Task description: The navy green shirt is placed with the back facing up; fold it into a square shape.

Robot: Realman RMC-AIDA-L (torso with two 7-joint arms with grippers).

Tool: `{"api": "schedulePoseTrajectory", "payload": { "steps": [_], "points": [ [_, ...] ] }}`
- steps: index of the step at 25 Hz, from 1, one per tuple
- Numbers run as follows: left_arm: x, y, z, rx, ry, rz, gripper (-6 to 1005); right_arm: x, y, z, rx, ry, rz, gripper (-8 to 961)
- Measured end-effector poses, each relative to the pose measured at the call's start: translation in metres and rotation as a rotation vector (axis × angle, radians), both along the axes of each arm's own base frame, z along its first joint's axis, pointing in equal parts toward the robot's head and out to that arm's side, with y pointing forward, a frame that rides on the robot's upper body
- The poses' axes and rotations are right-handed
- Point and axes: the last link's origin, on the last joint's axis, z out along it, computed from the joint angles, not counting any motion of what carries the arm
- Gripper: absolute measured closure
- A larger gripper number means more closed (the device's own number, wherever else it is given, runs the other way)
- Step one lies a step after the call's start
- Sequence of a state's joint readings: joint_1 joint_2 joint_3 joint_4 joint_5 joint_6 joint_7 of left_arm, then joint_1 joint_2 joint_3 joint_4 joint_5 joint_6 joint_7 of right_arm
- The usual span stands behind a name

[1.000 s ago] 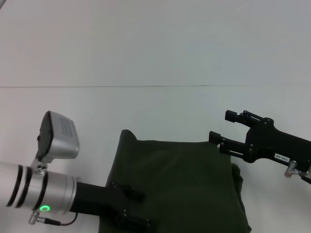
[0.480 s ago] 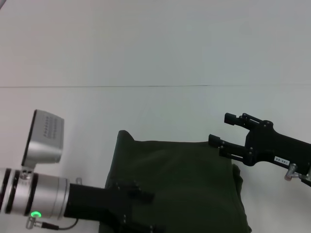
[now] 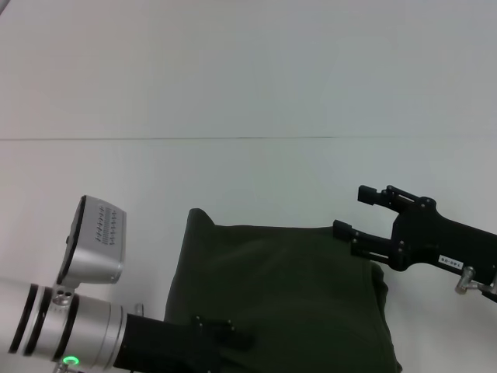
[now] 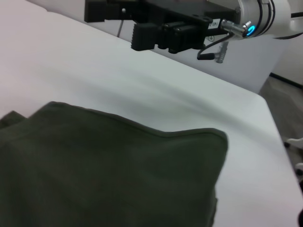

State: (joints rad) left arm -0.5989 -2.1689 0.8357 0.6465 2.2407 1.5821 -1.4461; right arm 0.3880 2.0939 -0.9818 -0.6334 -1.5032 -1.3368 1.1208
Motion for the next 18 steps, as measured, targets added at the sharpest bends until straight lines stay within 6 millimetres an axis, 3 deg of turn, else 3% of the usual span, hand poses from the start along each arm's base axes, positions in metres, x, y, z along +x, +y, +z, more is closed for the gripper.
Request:
{"api": "schedulePoseTrajectory", "payload": {
  "steps": [3,12,18],
  "points": [
    [0.003,-0.002,0.005,-0.020,-0.031,0.013,66,0.001,-0.001,0.000,0.002,-0.001,0.001,115],
    [0.000,0.006,0.053,0.138,-0.240,0.093,66,0.007,-0.026,-0.012,-0.100,-0.086,0.112,115],
    [-0.005,0.009,0.060,0.201,-0.278,0.128,67,0.022,-0.046,-0.029,-0.103,-0.135,0.155,116]
  ]
}}
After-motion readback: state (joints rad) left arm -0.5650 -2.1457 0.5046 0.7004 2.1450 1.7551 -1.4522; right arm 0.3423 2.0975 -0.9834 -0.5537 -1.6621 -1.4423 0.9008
